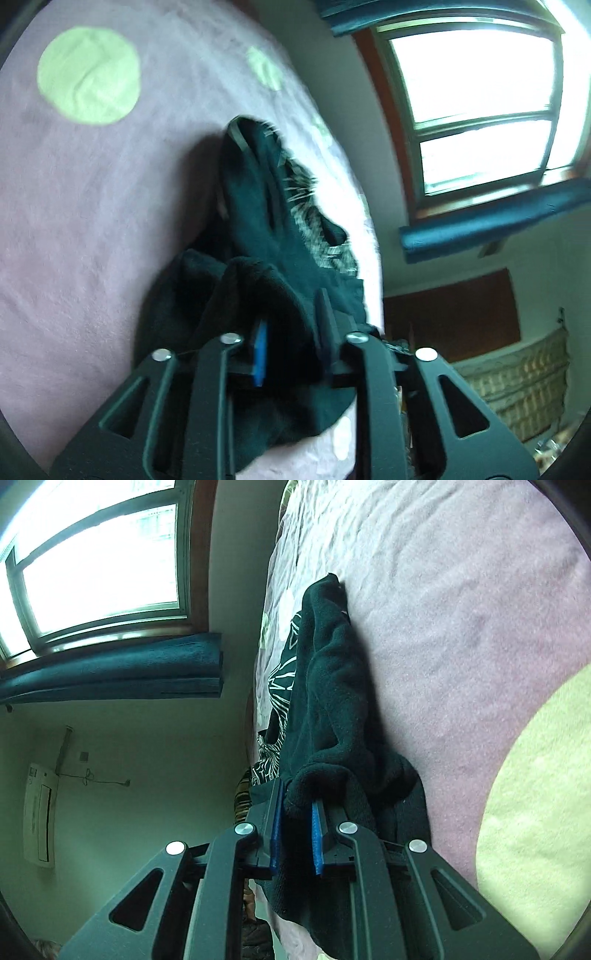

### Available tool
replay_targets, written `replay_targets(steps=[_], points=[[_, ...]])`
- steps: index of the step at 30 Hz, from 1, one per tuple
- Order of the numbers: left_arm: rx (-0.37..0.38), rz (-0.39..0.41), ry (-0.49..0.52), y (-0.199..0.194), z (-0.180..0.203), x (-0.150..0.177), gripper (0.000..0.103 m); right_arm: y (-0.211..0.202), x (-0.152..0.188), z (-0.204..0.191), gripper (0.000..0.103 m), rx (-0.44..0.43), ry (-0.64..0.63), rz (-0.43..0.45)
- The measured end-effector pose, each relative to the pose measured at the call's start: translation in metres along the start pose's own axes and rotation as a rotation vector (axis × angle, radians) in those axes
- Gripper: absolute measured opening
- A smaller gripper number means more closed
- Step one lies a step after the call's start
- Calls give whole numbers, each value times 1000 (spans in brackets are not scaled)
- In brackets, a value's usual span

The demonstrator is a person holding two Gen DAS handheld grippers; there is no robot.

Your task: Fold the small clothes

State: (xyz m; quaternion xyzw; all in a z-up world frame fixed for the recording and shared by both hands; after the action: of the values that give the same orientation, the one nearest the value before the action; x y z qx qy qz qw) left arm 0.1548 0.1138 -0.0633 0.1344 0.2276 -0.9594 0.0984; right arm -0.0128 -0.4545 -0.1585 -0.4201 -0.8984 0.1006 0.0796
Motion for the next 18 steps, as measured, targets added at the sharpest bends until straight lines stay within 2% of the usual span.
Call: replay_targets(steps=[2, 4, 7, 9, 12, 13, 15, 18], points=[[-15, 44, 22, -15, 5, -6, 29, 4, -3, 0, 14, -17, 25, -2], [-82, 97, 70, -29, 5, -10, 44, -2, -4, 0, 15, -20, 26, -8], [-158, 112, 131, -41, 4, -11, 46, -7, -5, -5, 24, -28, 18, -15], [-237, 113, 206, -42, 7, -10, 48, -13, -7, -8, 31, -44, 16, 1], [-285, 77, 301, -38, 12, -4, 54, -32, -16, -19, 45, -75, -2, 78], [-294, 64, 328, -33, 14, -3, 55, -41, -20, -23, 54, -57, -31, 120], [-320, 33, 396, -23, 20, -2, 57, -53, -22, -33, 55, -14, -98, 159], [-332, -8, 470, -6, 25, -6, 62, -51, -20, -46, 55, 2, -176, 128]])
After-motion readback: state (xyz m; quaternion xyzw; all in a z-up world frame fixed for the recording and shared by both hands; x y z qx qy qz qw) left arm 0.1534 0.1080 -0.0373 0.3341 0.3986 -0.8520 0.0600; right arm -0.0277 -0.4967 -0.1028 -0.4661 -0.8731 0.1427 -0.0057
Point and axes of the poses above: each gripper's, at about its wrist camera, not at the fingertips, and y roughly the way its jaws point, z to its right, x to its underside, the point moved 6 cm from there along y, roughly the way its jaws point, and after that the axes turned 4 degrees about y, right-handed, at the moved point
